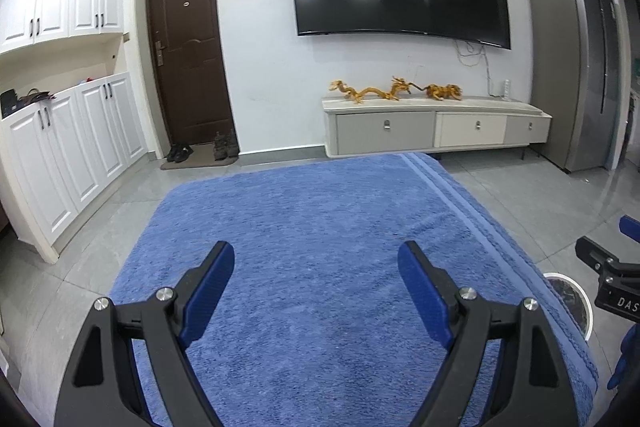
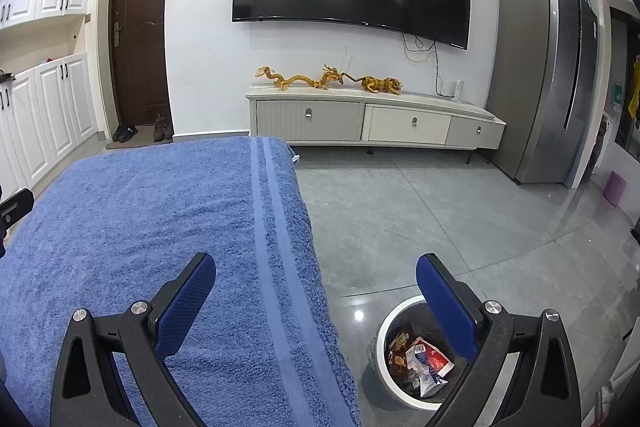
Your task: Collect trash
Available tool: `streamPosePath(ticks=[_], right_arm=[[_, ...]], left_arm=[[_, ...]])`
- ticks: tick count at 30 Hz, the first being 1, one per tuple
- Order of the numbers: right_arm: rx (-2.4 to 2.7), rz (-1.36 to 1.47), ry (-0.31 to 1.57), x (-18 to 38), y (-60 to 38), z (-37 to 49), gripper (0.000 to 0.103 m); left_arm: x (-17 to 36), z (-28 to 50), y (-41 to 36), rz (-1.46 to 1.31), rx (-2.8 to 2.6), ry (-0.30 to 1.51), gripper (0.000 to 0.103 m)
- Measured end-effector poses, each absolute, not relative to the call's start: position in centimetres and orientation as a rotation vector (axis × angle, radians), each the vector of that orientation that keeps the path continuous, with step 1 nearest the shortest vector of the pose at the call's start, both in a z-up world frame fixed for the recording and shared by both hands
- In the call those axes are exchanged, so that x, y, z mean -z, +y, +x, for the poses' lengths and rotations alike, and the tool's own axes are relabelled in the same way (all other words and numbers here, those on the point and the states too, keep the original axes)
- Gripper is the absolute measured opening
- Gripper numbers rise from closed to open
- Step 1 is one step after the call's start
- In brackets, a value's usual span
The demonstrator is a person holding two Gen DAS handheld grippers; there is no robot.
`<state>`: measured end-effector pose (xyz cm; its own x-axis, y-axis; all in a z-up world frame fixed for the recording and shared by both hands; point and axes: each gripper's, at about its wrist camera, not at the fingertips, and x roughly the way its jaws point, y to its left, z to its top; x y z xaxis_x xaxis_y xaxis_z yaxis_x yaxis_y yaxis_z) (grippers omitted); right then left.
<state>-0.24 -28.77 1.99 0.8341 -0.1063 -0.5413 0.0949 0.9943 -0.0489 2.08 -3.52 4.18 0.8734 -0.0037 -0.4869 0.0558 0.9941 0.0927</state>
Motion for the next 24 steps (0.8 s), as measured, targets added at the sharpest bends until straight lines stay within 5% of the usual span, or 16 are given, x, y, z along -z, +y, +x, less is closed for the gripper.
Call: streamPosePath(ticks=[24], right_arm=[[0.182, 0.011, 0.555, -2.8, -31.4, -0.3, 0.103]], left_arm=[[-6.1, 3.4, -7.8, 0.154, 0.174, 0.495, 0.086]])
